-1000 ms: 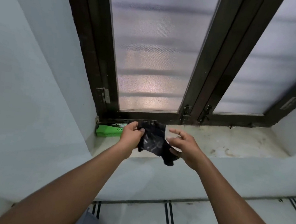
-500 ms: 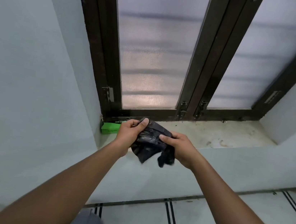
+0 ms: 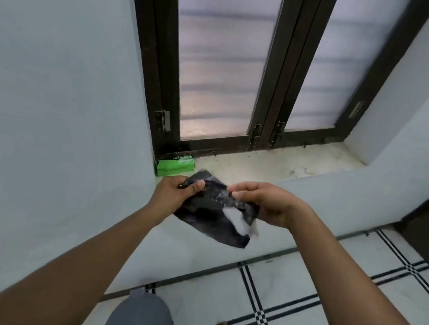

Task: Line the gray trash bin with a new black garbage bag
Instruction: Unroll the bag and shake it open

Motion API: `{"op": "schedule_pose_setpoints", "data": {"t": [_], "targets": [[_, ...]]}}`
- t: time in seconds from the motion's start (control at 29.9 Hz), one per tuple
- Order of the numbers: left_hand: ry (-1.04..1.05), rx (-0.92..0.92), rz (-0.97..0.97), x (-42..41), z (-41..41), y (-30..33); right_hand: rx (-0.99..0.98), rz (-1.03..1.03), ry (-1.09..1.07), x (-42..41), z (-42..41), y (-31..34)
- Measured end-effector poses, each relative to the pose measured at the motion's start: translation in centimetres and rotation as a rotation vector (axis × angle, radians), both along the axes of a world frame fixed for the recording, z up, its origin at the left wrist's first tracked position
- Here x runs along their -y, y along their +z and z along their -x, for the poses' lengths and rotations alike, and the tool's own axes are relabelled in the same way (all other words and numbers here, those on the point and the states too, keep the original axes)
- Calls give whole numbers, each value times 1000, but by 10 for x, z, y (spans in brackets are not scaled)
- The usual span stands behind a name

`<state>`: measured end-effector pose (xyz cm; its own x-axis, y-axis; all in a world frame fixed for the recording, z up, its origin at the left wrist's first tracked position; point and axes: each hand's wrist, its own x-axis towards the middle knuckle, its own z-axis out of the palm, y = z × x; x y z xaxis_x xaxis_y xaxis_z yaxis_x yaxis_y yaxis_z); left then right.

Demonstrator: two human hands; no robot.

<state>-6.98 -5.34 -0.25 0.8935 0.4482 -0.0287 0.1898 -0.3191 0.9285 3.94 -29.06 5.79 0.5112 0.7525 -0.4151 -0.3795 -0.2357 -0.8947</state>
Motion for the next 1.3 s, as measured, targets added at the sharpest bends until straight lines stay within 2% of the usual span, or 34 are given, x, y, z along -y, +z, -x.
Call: {"op": "schedule_pose_setpoints", "data": {"t": [0.07,0.1,0.17,0.27,0.3,0.43,0.57,0.67,0.73,0.8,0.87,0.94,1.0,1.07,1.14,1.17,1.3], "targets": [[-17,8,63,1,17,-1,168,189,24,10,16,1],[-42,6,135,2,23,2,162,193,1,12,19,2],[-153,-59,209,5,41,2,-40,60,-142,19,39,4],[-317,-209,116,11,62,0,-494,-288,-400,29,58,4],[-344,-243,78,13,69,-1,-586,-389,-455,33,64,4],[-268,-315,147,31,97,0,-745,-626,-619,48,77,12],[-130,-427,130,49,126,-17,-651,-655,-836,63,71,23],[101,-355,206,64,144,-20,-627,-678,-933,79,69,25],[243,-286,328,81,154,-12,-570,-578,-866,91,79,23],[334,-198,482,100,159,-3,-297,-208,-719,98,98,19],[387,-162,545,120,163,7,79,110,-618,101,129,10],[388,-203,546,141,169,20,304,108,-491,100,166,7],[327,-266,562,161,177,29,311,58,-222,96,205,8],[214,-243,736,173,181,30,350,152,-54,93,230,6],[135,-161,909,180,189,27,411,205,-95,95,241,0],[101,-120,928,184,198,24,396,190,-143,99,244,-5],[84,-5,927,192,230,14,62,38,-291,115,253,-13]]}}
